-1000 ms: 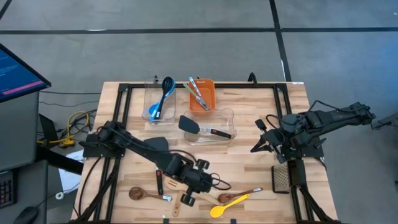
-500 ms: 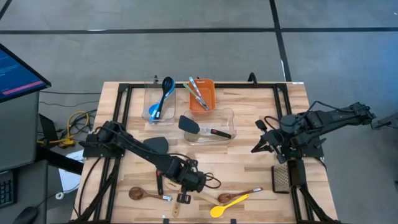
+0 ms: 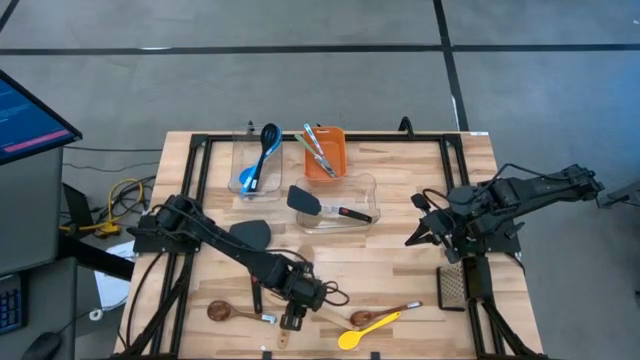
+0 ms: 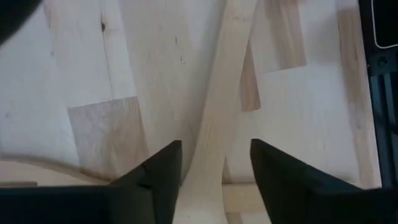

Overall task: Pick & Place Kitchen Items
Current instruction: Put the bottom light brown slotted spatula into the top transparent bin

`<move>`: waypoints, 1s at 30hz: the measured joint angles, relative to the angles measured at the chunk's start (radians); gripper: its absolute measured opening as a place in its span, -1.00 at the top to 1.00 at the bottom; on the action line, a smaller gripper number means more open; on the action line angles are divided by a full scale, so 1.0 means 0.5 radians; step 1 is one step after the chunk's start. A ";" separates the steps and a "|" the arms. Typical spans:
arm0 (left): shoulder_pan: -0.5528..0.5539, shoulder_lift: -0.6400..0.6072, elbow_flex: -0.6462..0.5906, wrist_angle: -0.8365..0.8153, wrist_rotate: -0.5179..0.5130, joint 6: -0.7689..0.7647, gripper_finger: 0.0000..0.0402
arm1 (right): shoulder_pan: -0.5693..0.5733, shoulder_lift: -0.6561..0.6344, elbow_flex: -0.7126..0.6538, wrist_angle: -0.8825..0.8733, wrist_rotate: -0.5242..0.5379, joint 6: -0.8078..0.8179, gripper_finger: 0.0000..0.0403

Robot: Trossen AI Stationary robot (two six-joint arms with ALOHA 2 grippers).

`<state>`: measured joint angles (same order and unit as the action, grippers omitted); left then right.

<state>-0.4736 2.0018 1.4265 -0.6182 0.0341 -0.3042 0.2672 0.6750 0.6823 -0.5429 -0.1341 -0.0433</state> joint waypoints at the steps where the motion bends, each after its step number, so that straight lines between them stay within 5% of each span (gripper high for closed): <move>1: 0.000 0.000 0.000 -0.001 0.000 0.000 0.05 | 0.000 0.000 -0.001 -0.001 0.000 0.000 1.00; 13: -0.017 0.135 -0.002 0.016 -0.005 -0.044 -0.19 | 0.000 0.000 -0.001 -0.011 0.000 -0.017 1.00; 23: -0.029 0.252 0.008 0.010 -0.141 -0.103 -0.06 | 0.000 0.000 0.000 -0.007 0.000 -0.017 1.00; 30: -0.037 0.256 0.005 0.008 -0.176 -0.104 0.30 | 0.000 0.000 0.000 -0.006 0.000 -0.016 1.00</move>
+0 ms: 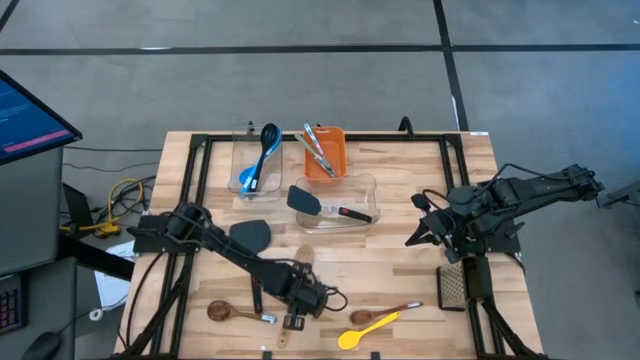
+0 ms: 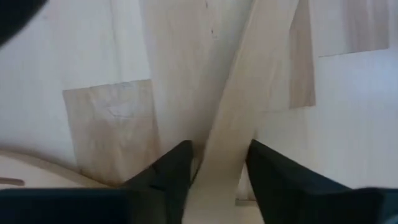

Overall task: Pick & Place Kitchen Items
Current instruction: Put the bottom light brown slotted spatula into the top transparent bin

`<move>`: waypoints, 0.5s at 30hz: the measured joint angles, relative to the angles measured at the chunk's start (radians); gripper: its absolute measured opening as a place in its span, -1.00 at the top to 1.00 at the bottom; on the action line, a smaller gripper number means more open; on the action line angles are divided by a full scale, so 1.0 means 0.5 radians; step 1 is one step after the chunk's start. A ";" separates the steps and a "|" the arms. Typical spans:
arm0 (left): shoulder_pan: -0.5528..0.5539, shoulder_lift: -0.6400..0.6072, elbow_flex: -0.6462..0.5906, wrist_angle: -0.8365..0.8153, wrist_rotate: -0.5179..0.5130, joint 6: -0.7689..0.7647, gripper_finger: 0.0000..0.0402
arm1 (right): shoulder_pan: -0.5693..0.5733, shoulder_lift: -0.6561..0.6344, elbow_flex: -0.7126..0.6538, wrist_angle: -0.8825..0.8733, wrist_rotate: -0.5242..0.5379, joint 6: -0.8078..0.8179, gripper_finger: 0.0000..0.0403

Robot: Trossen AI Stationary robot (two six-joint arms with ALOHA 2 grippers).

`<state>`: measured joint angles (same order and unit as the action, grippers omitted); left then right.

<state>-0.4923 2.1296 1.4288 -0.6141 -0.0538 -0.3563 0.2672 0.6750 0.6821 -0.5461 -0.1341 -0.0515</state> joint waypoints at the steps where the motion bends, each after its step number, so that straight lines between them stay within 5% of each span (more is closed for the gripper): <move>1: 0.000 0.000 -0.001 0.000 0.000 0.000 0.37 | 0.000 0.000 0.000 0.000 0.000 0.000 1.00; 7: -0.014 0.000 -0.002 0.000 0.066 0.000 0.71 | 0.000 0.000 0.000 0.001 0.000 0.026 1.00; 15: -0.024 -0.096 -0.012 0.020 0.106 0.023 0.69 | 0.000 0.000 0.000 0.002 -0.001 0.053 1.00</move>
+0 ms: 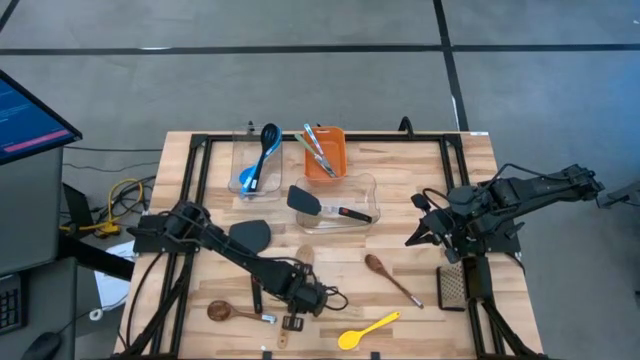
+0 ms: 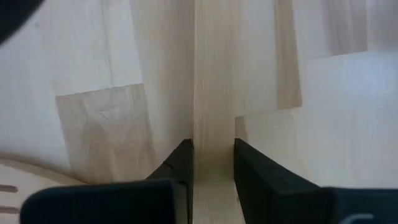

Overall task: Pick & Place Kitchen Items
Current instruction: Put the bottom light brown slotted spatula into the top transparent bin

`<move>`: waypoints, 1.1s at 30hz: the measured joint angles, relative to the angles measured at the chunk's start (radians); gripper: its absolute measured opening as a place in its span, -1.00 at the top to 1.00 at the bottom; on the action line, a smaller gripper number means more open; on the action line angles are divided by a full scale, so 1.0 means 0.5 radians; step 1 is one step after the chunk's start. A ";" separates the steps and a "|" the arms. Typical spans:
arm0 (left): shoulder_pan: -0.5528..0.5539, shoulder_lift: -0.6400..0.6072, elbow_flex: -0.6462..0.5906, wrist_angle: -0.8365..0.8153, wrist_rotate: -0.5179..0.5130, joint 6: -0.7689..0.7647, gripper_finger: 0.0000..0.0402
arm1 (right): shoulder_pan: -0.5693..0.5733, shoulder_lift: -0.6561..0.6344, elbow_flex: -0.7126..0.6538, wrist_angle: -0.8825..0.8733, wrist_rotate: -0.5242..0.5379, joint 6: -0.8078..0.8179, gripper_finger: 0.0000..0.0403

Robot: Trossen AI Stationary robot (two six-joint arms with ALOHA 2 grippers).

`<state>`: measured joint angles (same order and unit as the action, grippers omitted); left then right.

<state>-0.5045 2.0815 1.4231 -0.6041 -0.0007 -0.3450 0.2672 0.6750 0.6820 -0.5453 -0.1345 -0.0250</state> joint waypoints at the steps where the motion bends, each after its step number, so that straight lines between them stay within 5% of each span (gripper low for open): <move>1: 0.000 -0.018 -0.004 -0.002 0.033 0.007 0.68 | 0.000 0.000 0.000 0.000 0.000 0.000 1.00; 15: -0.026 -0.524 0.001 -0.015 -0.084 0.017 0.71 | 0.000 0.000 0.000 0.000 0.000 0.000 1.00; 33: -0.006 -1.274 0.003 -0.026 -0.940 0.570 0.71 | 0.000 0.000 0.000 0.014 0.000 0.002 1.00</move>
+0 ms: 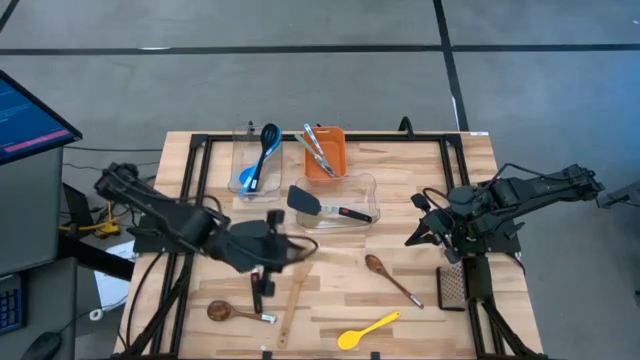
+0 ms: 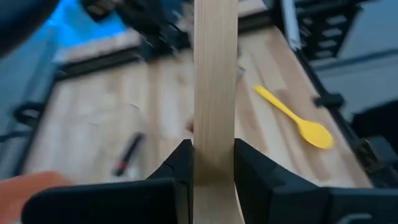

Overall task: Pick & Place Kitchen Items
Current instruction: Put the bottom light brown slotted spatula into the top transparent bin

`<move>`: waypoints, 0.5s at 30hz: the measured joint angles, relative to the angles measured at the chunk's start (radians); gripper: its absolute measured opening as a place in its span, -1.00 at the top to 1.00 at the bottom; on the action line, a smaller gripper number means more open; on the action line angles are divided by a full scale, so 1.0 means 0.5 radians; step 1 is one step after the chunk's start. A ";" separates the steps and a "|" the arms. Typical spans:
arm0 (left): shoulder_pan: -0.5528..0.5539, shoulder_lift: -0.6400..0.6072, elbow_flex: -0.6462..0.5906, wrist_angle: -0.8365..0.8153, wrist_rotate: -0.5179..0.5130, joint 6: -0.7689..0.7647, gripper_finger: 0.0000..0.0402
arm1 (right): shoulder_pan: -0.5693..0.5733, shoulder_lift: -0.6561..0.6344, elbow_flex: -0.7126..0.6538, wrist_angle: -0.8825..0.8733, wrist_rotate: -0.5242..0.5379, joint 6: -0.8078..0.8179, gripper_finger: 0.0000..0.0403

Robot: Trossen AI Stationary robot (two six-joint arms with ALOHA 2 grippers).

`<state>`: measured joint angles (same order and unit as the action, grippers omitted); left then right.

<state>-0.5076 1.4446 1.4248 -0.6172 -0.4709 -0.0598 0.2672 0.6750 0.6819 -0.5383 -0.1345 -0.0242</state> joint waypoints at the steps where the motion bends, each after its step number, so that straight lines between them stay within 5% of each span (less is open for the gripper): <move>1: 0.008 -0.032 0.000 0.000 -0.049 0.022 0.71 | 0.000 0.000 0.000 0.000 0.001 0.000 1.00; 8: 0.099 -0.216 0.000 0.002 -0.313 0.185 0.71 | 0.000 0.000 0.000 0.000 0.000 0.000 1.00; 15: 0.388 -0.306 0.001 0.005 -0.359 0.232 0.71 | 0.000 0.000 0.001 0.000 0.001 -0.001 1.00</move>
<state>-0.3134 1.2914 1.4254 -0.6147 -0.6502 0.0561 0.2672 0.6750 0.6822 -0.5385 -0.1341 -0.0246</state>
